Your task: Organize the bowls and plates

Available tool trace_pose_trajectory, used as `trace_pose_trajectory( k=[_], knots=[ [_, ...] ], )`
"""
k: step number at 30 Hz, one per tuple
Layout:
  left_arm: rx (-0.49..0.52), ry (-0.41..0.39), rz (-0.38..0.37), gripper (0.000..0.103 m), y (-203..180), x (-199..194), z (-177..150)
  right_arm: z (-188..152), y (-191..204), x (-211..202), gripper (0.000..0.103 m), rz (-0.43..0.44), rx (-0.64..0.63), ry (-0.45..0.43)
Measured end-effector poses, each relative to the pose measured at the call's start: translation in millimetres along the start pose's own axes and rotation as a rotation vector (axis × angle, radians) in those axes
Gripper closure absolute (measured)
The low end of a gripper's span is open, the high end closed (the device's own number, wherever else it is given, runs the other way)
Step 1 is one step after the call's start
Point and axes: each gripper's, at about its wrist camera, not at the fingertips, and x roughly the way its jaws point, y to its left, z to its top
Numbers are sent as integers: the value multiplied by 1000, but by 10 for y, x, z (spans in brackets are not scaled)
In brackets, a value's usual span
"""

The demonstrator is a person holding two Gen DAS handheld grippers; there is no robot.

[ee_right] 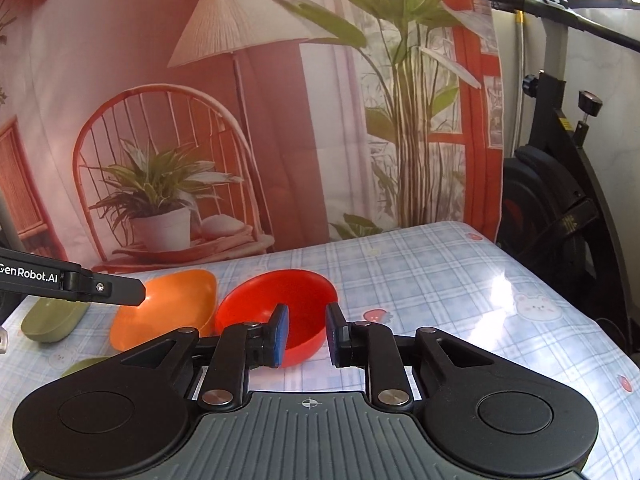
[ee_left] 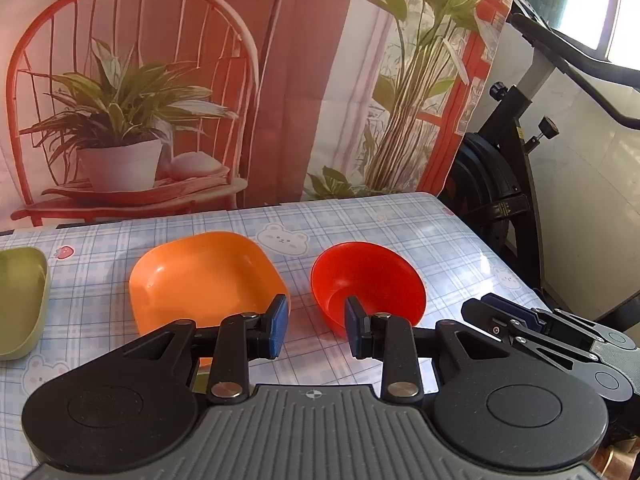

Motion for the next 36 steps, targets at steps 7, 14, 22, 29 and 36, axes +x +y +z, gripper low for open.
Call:
trace_pose_trajectory(
  k=[7,14,22,29,36],
  knots=[
    [52,49,32,71,-53,425,73,-79,-191,464,83,-8,76,29],
    [76,77,28,71,-94,638,91,-131,-210,726,83,-7,93,56],
    [107,101,4,81,-136,788,58,-160,-215,784,88,26,118,67],
    [96,113,-16,89,-87,660,3,-149,-201,648,90,17,137,62],
    [66,85,-9,89,-30,208,-56,-88,11,283,91,35,119,25]
  ],
)
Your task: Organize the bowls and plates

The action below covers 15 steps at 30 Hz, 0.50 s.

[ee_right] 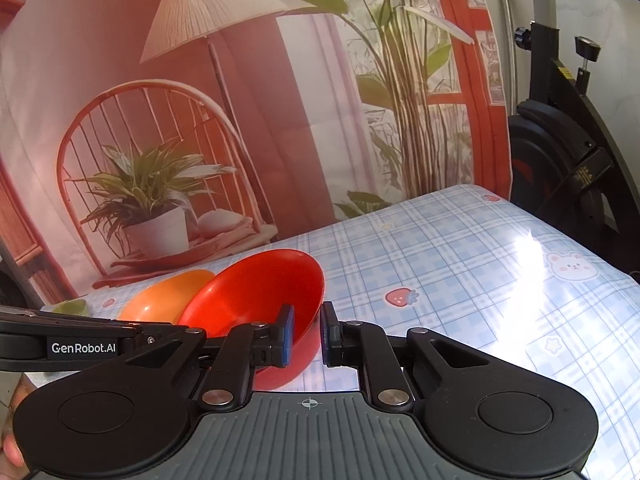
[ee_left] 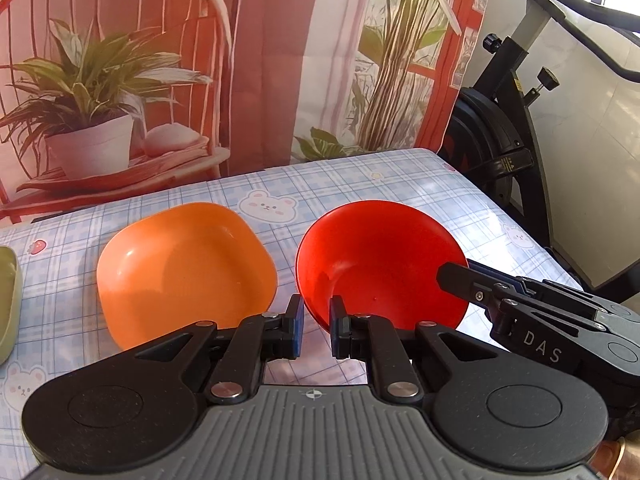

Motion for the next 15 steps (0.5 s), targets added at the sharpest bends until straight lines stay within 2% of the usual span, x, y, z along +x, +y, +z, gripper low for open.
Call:
trace_pose_trajectory(
  k=[15],
  knots=[
    [-5,-97,0,88,166,-1033,-377,-52,667,-909,90,41,-36,-33]
  ],
)
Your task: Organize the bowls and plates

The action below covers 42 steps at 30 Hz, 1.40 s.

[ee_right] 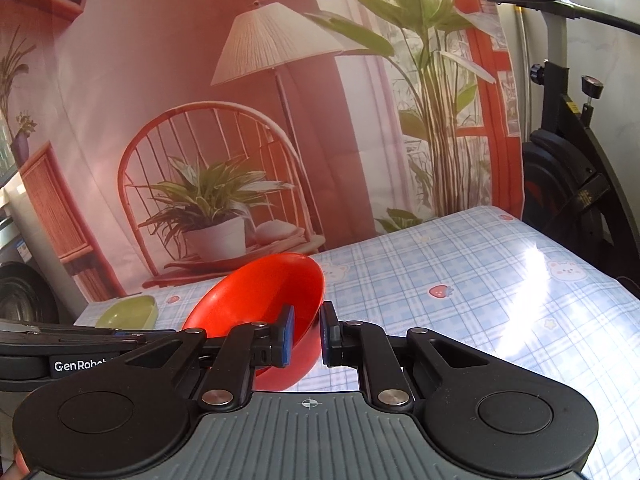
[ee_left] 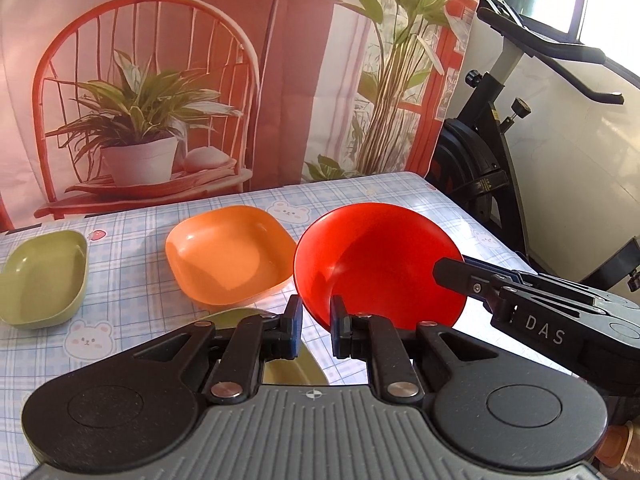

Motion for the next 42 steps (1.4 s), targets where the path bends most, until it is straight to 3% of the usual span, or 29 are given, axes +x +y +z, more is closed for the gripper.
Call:
trace_pose_trajectory(
  k=[9,24,34,42],
  knots=[
    [-28,-41,-10,88,74,-459,-181,-70,295,-367,90,23,-26,-8],
    [-53,-1,-53,88,156,-814,-608,-342,485,-756,90,47,-52,64],
    [-71,51,-46,88,162,-794,-886,-749,483,-849,90,30,-56,144],
    [-94,87,-13,88,139,-646,-1045,-970,519,-782,90,-15,-103,159]
  ],
)
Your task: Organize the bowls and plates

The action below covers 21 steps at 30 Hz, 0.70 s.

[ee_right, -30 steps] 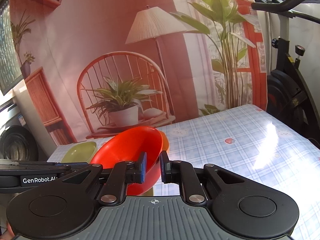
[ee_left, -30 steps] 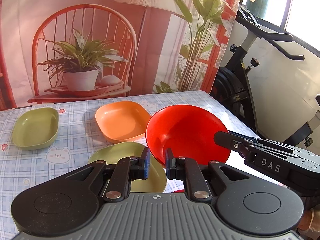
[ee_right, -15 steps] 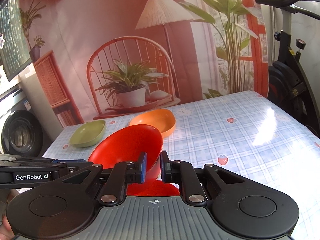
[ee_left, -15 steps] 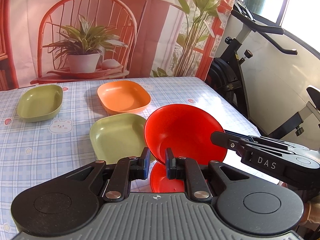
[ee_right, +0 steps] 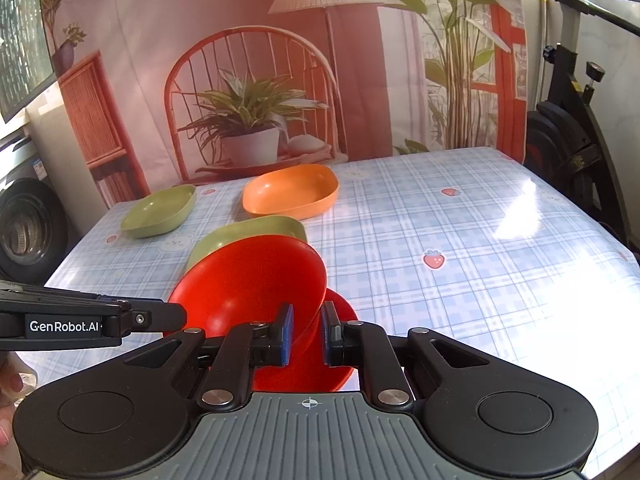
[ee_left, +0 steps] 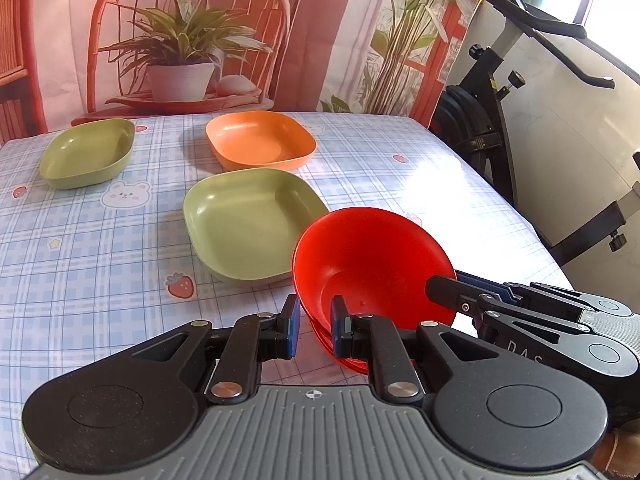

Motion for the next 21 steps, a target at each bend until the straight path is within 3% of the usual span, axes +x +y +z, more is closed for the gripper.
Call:
trace_pose_trajectory(
  k=[21],
  knots=[
    [-17,44,-58,88,-1,143,-83,-96,-161,170,88,-30,64,63]
  ],
)
